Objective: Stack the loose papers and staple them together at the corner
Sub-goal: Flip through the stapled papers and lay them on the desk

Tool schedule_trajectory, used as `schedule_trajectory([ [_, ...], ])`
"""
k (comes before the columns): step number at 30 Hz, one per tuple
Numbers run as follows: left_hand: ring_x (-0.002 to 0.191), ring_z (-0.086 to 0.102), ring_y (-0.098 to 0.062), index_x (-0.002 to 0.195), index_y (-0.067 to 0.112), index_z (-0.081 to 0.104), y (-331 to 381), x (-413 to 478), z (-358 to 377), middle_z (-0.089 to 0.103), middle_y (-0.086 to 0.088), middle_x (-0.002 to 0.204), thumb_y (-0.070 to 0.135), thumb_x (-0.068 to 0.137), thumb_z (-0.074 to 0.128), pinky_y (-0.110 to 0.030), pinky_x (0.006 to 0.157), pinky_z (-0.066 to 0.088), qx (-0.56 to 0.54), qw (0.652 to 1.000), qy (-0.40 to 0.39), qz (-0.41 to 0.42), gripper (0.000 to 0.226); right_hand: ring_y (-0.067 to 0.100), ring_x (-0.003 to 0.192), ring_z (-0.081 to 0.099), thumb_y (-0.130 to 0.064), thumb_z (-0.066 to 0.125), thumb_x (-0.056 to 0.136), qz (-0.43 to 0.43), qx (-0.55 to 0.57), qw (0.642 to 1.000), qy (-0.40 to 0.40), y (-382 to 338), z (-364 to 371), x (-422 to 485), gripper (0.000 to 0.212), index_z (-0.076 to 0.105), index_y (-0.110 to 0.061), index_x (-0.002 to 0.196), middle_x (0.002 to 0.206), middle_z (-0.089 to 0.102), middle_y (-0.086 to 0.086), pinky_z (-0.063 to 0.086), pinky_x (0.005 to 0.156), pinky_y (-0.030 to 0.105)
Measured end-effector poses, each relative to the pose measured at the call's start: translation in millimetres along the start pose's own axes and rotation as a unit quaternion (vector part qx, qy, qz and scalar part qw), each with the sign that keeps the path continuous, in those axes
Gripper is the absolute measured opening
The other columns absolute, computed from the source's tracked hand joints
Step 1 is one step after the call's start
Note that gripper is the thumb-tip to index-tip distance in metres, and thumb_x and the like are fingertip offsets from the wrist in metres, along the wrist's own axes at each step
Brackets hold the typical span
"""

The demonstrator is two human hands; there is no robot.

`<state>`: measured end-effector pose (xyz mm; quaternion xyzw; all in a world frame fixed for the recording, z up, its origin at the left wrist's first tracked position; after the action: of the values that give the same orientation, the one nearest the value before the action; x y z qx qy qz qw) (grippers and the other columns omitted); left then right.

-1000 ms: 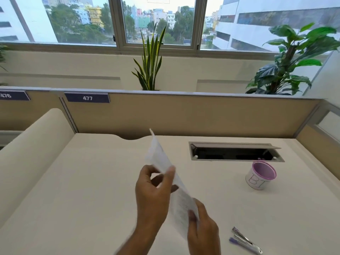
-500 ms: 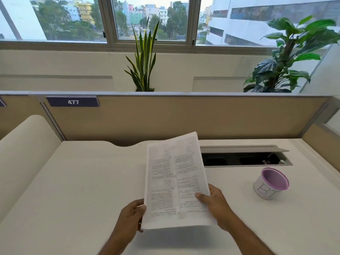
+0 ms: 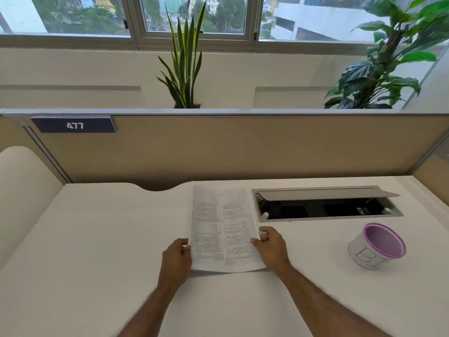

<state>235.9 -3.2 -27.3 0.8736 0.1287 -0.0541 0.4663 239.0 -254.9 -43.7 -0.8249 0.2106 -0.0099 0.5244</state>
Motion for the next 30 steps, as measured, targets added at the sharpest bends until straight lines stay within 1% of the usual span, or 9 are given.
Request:
schedule_trajectory([
  [3,0.086,0.066,-0.028,0.117,0.006,0.062,-5,11,1,0.067,-0.004,0.089,0.015,0.095,0.049,-0.048,0.077,0.059,0.005,1.000,-0.006,-0.010,0.027,0.019,0.091,0.056,-0.019,0.080,0.076,-0.051,-0.044,0.997,0.028,7,4,2,0.051,0.058,-0.011,0.121,0.101,0.055,0.003,0.050,0.085,0.030],
  [5,0.087,0.066,-0.028,0.116,0.005,0.062,-9,13,2,0.069,-0.007,0.094,0.015,0.095,0.049,-0.046,0.080,0.058,0.015,1.000,-0.002,-0.012,0.027,0.020,0.100,0.052,-0.025,0.082,0.073,-0.101,-0.074,0.992,0.020,14,7,-2,0.053,0.061,-0.017,0.121,0.106,0.052,-0.001,0.047,0.092,0.032],
  [9,0.091,0.063,-0.026,0.121,0.005,0.061,-13,9,3,0.069,-0.012,0.107,0.019,0.093,0.054,-0.035,0.085,0.052,0.059,0.998,0.018,0.017,0.032,0.015,0.101,0.042,-0.036,0.083,0.069,-0.174,-0.177,0.969,0.002,25,10,-8,0.050,0.069,-0.022,0.114,0.109,0.048,-0.004,0.037,0.091,0.026],
  [13,0.109,0.057,-0.025,0.128,0.017,0.060,-23,-1,-1,0.056,-0.007,0.123,0.038,0.086,0.062,-0.039,0.094,0.050,0.148,0.982,0.023,0.117,0.047,0.014,0.101,0.039,-0.035,0.083,0.070,-0.172,-0.185,0.967,0.006,23,9,-8,0.047,0.071,-0.020,0.113,0.109,0.046,-0.004,0.035,0.090,0.025],
  [16,0.112,0.056,-0.025,0.121,0.024,0.066,-31,-5,1,0.057,-0.002,0.128,0.054,0.079,0.051,-0.040,0.091,0.049,0.248,0.957,-0.011,0.152,0.053,0.013,0.101,0.038,-0.036,0.082,0.071,-0.168,-0.196,0.966,0.002,23,10,-8,0.049,0.069,-0.021,0.115,0.110,0.046,-0.004,0.038,0.093,0.026],
  [23,0.125,0.050,-0.022,0.130,0.022,0.059,-20,-11,-4,0.052,-0.001,0.140,0.051,0.086,0.052,-0.038,0.100,0.046,0.263,0.954,-0.039,0.139,0.053,0.018,0.113,0.044,-0.041,0.073,0.080,-0.138,-0.193,0.969,-0.068,14,-4,-11,0.053,0.059,-0.019,0.127,0.119,0.050,0.000,0.040,0.101,0.030],
  [26,0.132,0.047,-0.019,0.135,0.025,0.054,-15,-12,-14,0.047,0.002,0.147,0.049,0.089,0.051,-0.038,0.105,0.041,0.300,0.939,-0.054,0.159,0.052,0.019,0.118,0.047,-0.039,0.071,0.082,-0.139,-0.199,0.966,-0.087,17,-19,-14,0.052,0.057,-0.017,0.127,0.124,0.052,0.001,0.042,0.102,0.032],
  [28,0.136,0.043,-0.019,0.138,0.026,0.050,-3,-18,-26,0.043,0.003,0.151,0.050,0.090,0.050,-0.040,0.108,0.036,0.333,0.924,-0.054,0.180,0.054,0.019,0.120,0.046,-0.038,0.068,0.084,-0.157,-0.250,0.950,-0.099,14,-34,-22,0.051,0.055,-0.018,0.129,0.128,0.052,0.000,0.040,0.102,0.030],
  [30,0.139,0.040,-0.019,0.140,0.026,0.047,9,-22,-43,0.041,0.002,0.153,0.050,0.090,0.050,-0.041,0.111,0.034,0.351,0.915,-0.035,0.198,0.056,0.018,0.124,0.043,-0.039,0.065,0.086,-0.187,-0.336,0.916,-0.110,6,-51,-30,0.051,0.052,-0.021,0.132,0.134,0.049,-0.002,0.035,0.104,0.030],
])
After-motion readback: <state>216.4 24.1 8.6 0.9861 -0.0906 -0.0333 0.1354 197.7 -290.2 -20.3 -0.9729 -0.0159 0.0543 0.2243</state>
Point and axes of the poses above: each hand's wrist, its own x-axis towards the middle knuckle, its own z-axis out of the palm, y = z × x, the point moved 1 cm from there along x, towards the middle knuckle
